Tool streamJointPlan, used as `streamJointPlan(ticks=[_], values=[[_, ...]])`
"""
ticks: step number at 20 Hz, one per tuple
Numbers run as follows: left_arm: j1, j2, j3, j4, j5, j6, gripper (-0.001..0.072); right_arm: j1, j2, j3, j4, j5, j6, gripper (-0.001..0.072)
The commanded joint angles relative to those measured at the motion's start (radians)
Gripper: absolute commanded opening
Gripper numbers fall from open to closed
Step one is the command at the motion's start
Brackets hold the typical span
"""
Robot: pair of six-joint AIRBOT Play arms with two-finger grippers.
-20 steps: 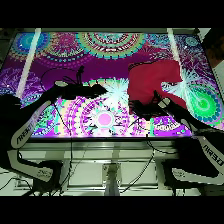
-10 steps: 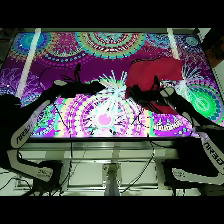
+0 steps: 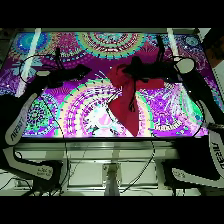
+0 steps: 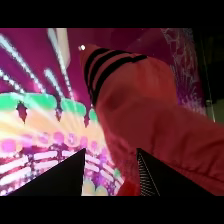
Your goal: Fold the clothes and pants, and hang the long-sleeved shirts on hangers.
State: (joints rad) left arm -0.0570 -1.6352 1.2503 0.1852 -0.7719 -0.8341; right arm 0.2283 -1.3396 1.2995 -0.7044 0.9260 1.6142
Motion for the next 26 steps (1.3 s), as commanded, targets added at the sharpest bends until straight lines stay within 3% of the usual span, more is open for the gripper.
streamJointPlan(ticks=[1,3,4,6,7,8,9,11,13,16,18,19,20,21,22,26], values=[[0.009,0.0,0.008,0.033,-0.034,0.001,0.0337,-0.02,0.002,-0.082,-0.506,0.024,0.296,0.0007],[-0.008,0.0,0.008,0.047,-0.033,0.001,0.0339,-0.071,-0.021,-0.153,-0.681,-0.007,0.463,0.002],[-0.018,0.0,0.008,0.052,-0.034,0.001,0.034,-0.11,-0.04,-0.178,-0.727,-0.015,0.551,0.0079],[-0.046,0.0,0.008,0.054,-0.037,0.001,0.0368,-0.193,-0.089,-0.191,-0.746,-0.015,0.66,0.0425],[-0.061,0.0,0.008,0.054,-0.041,0.001,0.0368,-0.232,-0.112,-0.191,-0.729,-0.017,0.681,0.0482],[-0.081,0.0,0.007,0.054,-0.058,0.001,0.0368,-0.26,-0.126,-0.191,-0.701,-0.015,0.678,0.0479],[-0.1,-0.003,0.007,0.053,-0.086,0.001,0.0367,-0.28,-0.133,-0.19,-0.672,-0.005,0.66,0.0416],[-0.151,-0.013,0.007,0.054,-0.146,0.0,0.0367,-0.29,-0.13,-0.18,-0.629,0.018,0.497,0.0091],[-0.215,-0.029,0.007,0.053,-0.149,0.0,0.0367,-0.29,-0.13,-0.152,-0.59,0.063,0.351,0.0007],[-0.291,-0.07,0.007,0.054,-0.072,-0.015,0.0369,-0.292,-0.13,-0.113,-0.45,0.111,0.106,0.0006],[-0.315,-0.103,0.007,0.054,-0.055,-0.029,0.0503,-0.3,-0.13,-0.093,-0.35,0.161,0.028,0.0008],[-0.317,-0.118,0.007,0.054,-0.054,-0.065,0.0503,-0.302,-0.13,-0.086,-0.333,0.175,0.024,0.0019],[-0.317,-0.13,0.007,0.054,-0.055,-0.09,0.0528,-0.303,-0.13,-0.08,-0.328,0.185,0.024,0.0099],[-0.313,-0.141,0.007,0.053,-0.054,-0.125,0.0553,-0.303,-0.13,-0.077,-0.327,0.186,0.024,0.0266],[-0.309,-0.152,0.007,0.053,-0.053,-0.175,0.0553,-0.303,-0.131,-0.076,-0.327,0.187,0.024,0.0346],[-0.311,-0.203,0.007,0.032,-0.007,-0.284,0.0553,-0.303,-0.13,-0.076,-0.328,0.188,0.021,0.0345]])
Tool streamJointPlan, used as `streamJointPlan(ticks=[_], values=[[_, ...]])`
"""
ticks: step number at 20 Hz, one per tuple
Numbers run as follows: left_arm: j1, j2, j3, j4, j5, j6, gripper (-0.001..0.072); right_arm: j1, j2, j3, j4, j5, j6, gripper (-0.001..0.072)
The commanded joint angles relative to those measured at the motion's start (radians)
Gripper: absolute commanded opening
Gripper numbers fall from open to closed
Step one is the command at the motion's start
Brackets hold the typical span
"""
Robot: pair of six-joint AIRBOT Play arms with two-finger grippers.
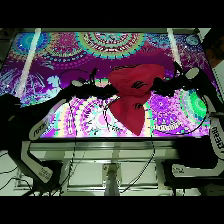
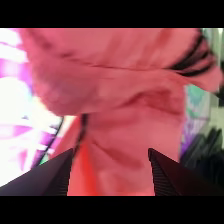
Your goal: Fold the clothes and pants, and hang the long-sleeved shirts on hangers.
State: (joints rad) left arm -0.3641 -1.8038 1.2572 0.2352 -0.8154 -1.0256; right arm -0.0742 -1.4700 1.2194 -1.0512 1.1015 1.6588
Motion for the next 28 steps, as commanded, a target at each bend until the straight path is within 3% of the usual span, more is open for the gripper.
streamJointPlan(ticks=[1,5,12,14,16,17,18,19,22,23,24,25,26,27,28], values=[[-0.004,-0.047,0.0,-0.055,0.063,-0.098,0.0553,-0.001,0.0,0.004,0.019,0.012,-0.024,0.0345],[-0.008,-0.076,0.0,-0.248,0.164,-0.085,0.0553,-0.001,0.0,0.004,0.019,0.01,-0.039,0.0344],[-0.052,-0.082,0.002,-0.287,0.281,-0.086,0.0523,-0.001,0.0,0.004,0.019,0.004,-0.039,0.0337],[-0.051,-0.082,0.006,-0.335,0.289,-0.086,0.0433,-0.001,0.0,0.004,0.019,0.004,-0.039,0.0337],[-0.05,-0.082,0.022,-0.341,0.302,-0.085,0.0226,-0.001,0.0,0.004,0.018,0.003,-0.039,0.0336],[-0.05,-0.082,0.032,-0.341,0.317,-0.085,0.0196,-0.001,0.0,0.004,0.017,-0.003,-0.039,0.0337],[-0.05,-0.082,0.041,-0.341,0.322,-0.074,0.0051,-0.001,0.0,0.004,0.01,-0.011,-0.039,0.0337],[-0.047,-0.081,0.054,-0.341,0.322,-0.018,0.0016,-0.001,0.0,0.004,-0.006,-0.019,-0.039,0.0336],[-0.023,-0.052,0.09,-0.332,0.295,0.102,0.0013,-0.001,0.0,0.004,-0.086,-0.019,-0.039,0.0332],[-0.013,-0.025,0.098,-0.294,0.294,0.136,0.0013,-0.001,0.0,0.005,-0.103,-0.009,-0.039,0.025],[0.002,0.014,0.108,-0.209,0.296,0.152,0.0013,-0.001,0.0,0.004,-0.106,0.021,-0.039,0.0096],[0.019,0.055,0.117,-0.103,0.296,0.151,0.0012,0.0,0.0,0.004,-0.09,0.057,-0.04,0.0021],[0.035,0.103,0.124,0.024,0.296,0.15,0.0012,0.003,0.0,0.004,-0.061,0.099,-0.063,0.0028],[0.051,0.15,0.126,0.145,0.296,0.139,0.0012,0.008,-0.002,0.004,-0.038,0.14,-0.106,0.0089],[0.066,0.198,0.126,0.286,0.295,0.098,0.0013,0.016,-0.003,0.002,-0.023,0.174,-0.129,0.028]])
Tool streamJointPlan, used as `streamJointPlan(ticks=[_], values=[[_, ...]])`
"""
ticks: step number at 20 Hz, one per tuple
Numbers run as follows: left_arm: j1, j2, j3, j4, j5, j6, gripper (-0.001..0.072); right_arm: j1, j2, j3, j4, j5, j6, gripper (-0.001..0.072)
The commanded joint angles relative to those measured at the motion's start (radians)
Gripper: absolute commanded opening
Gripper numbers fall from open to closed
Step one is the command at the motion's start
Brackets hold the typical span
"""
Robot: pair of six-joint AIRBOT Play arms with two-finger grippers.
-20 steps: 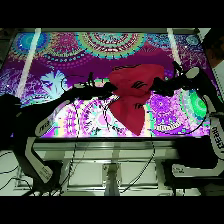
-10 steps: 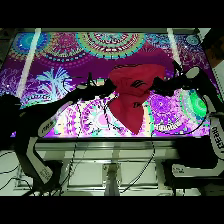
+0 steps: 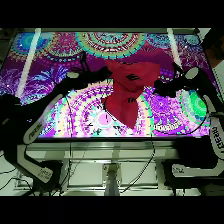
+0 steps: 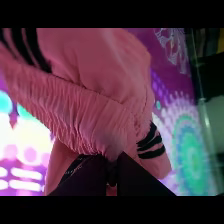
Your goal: Fold the clothes and pants, and hang the long-sleeved shirts on hangers.
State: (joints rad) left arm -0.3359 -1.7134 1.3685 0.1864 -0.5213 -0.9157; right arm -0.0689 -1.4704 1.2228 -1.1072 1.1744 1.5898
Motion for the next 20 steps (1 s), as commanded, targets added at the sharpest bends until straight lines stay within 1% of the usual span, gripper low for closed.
streamJointPlan(ticks=[1,3,4,5,7,10,11,14,15,17,19,20], values=[[0.05,0.153,0.014,0.486,-0.001,-0.071,0.0012,0.024,-0.007,-0.006,0.037,0.145,-0.07,0.039],[0.059,0.214,0.014,0.723,-0.008,-0.158,0.0014,0.068,-0.026,-0.018,0.037,0.206,-0.103,0.0388],[0.059,0.233,0.014,0.802,-0.024,-0.159,0.0014,0.097,-0.036,-0.026,0.037,0.202,-0.112,0.0386],[0.059,0.24,0.014,0.844,-0.045,-0.158,0.0015,0.13,-0.051,-0.027,0.038,0.188,-0.135,0.0382],[0.059,0.235,0.014,0.846,-0.094,-0.158,0.0015,0.2,-0.075,-0.026,0.038,0.132,-0.196,0.0375],[0.059,0.222,0.014,0.846,-0.135,-0.159,0.0016,0.272,-0.094,-0.026,0.036,-0.016,-0.216,0.0359],[0.059,0.22,0.014,0.846,-0.137,-0.158,0.0015,0.285,-0.099,-0.025,0.04,-0.06,-0.215,0.0311],[0.059,0.219,0.014,0.846,-0.138,-0.159,0.0016,0.331,-0.118,-0.025,0.107,-0.148,-0.224,0.0307],[0.059,0.219,0.014,0.846,-0.138,-0.159,0.0016,0.352,-0.122,-0.025,0.113,-0.179,-0.224,0.031],[0.059,0.219,0.014,0.846,-0.138,-0.159,0.0016,0.396,-0.129,-0.025,0.109,-0.243,-0.223,0.0348],[0.059,0.219,0.014,0.846,-0.138,-0.159,0.0016,0.432,-0.144,-0.025,0.109,-0.259,-0.223,0.0352],[0.059,0.219,0.014,0.846,-0.138,-0.159,0.0016,0.447,-0.153,-0.025,0.109,-0.264,-0.223,0.04]])
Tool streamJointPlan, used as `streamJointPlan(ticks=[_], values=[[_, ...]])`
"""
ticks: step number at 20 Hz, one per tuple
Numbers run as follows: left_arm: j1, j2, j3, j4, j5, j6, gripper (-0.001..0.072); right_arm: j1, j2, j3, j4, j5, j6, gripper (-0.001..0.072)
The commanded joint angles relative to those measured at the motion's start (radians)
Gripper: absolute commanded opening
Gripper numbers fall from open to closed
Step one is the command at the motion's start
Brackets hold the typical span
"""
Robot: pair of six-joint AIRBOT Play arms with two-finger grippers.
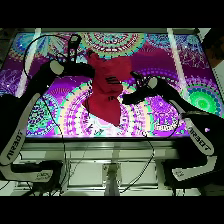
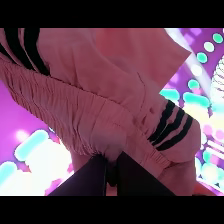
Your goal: Fold the clothes and pants, and hang the long-sleeved shirts on hangers.
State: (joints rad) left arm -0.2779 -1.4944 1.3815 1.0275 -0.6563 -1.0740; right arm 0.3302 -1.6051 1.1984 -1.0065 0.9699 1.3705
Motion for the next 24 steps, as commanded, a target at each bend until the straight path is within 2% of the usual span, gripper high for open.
streamJointPlan(ticks=[1,13,14,15,16,18,21,24], values=[[0.001,0.0,0.001,0.005,-0.004,0.0,0.0016,0.064,-0.028,0.0,0.007,-0.075,-0.003,0.0412],[0.001,0.0,0.001,0.005,-0.004,-0.001,0.0016,0.116,-0.048,0.0,0.041,-0.106,-0.004,0.04],[0.001,0.0,0.001,0.005,-0.004,-0.001,0.0016,0.126,-0.048,0.0,0.041,-0.106,-0.004,0.0344],[0.001,-0.001,0.001,0.005,-0.004,-0.001,0.0016,0.13,-0.048,0.0,0.039,-0.106,-0.004,0.021],[0.001,-0.002,0.001,0.005,-0.003,-0.002,0.0016,0.132,-0.048,0.002,0.034,-0.102,-0.003,0.0026],[0.011,-0.002,0.001,0.005,0.014,-0.056,0.0016,0.107,-0.047,0.032,-0.021,-0.048,0.011,0.0008],[0.063,-0.002,0.001,-0.02,0.114,-0.196,0.0016,-0.016,-0.047,0.131,-0.19,0.049,0.13,0.0005],[0.122,-0.002,0.001,-0.174,0.227,-0.175,0.0016,-0.196,-0.047,0.262,-0.208,-0.003,0.273,0.0004]])
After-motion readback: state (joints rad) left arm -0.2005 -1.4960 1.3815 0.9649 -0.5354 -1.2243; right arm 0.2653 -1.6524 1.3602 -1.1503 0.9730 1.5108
